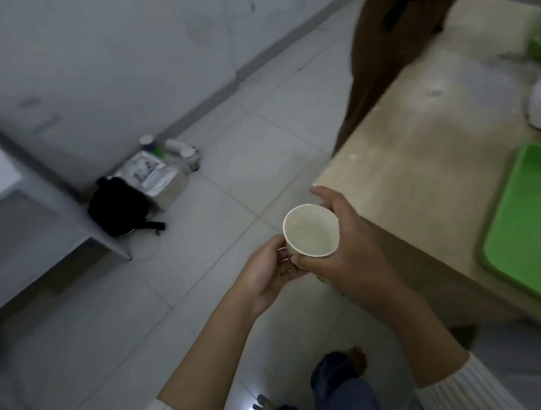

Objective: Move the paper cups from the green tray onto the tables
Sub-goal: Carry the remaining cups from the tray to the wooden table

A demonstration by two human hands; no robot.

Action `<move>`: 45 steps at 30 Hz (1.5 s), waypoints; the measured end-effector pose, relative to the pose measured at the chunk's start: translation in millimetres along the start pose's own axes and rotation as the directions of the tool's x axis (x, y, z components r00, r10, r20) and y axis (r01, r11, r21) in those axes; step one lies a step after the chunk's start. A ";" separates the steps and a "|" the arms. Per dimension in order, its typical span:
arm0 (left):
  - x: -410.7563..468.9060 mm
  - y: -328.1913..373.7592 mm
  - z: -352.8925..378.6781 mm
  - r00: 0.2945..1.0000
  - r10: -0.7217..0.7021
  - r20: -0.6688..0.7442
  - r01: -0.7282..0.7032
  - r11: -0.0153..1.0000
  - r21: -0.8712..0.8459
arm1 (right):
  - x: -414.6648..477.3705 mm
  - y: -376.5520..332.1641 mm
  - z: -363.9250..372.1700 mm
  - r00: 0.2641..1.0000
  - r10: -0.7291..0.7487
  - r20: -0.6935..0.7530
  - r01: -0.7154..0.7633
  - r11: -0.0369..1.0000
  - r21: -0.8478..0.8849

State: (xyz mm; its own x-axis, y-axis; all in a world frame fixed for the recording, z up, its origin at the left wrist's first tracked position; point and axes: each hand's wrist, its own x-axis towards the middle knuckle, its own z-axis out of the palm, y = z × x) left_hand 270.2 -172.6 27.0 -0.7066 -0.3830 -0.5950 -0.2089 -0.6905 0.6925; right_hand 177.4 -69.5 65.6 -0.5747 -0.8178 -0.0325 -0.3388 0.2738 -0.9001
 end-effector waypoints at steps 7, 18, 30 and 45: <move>-86.6 -0.3 -120.4 0.960 0.080 -0.270 -0.144 0.964 -0.225 | 0.9 -57.8 120.8 0.942 -0.153 0.299 0.158 0.987 0.008; -190.8 -8.6 -258.0 0.769 0.150 -0.621 -0.515 0.721 -0.463 | 9.0 -143.3 287.2 0.627 -0.352 0.695 0.334 0.927 0.168; -273.9 17.8 -372.1 0.451 0.088 -0.888 -0.830 0.407 -0.381 | 23.6 -251.1 452.1 0.145 -0.490 0.860 0.458 0.803 0.380; -377.9 -20.2 -490.8 0.239 -0.088 -0.967 -0.946 0.202 -0.252 | -56.7 -317.8 629.9 -0.212 -0.437 0.874 0.438 0.757 0.485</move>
State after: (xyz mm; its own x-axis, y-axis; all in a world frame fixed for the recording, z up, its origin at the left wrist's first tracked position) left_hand 873.2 -315.1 37.7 0.5035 -0.6240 -0.5977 0.7969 0.0680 0.6003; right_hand 786.9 -429.0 79.9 0.9212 -0.3886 0.0204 -0.1469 -0.3958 -0.9065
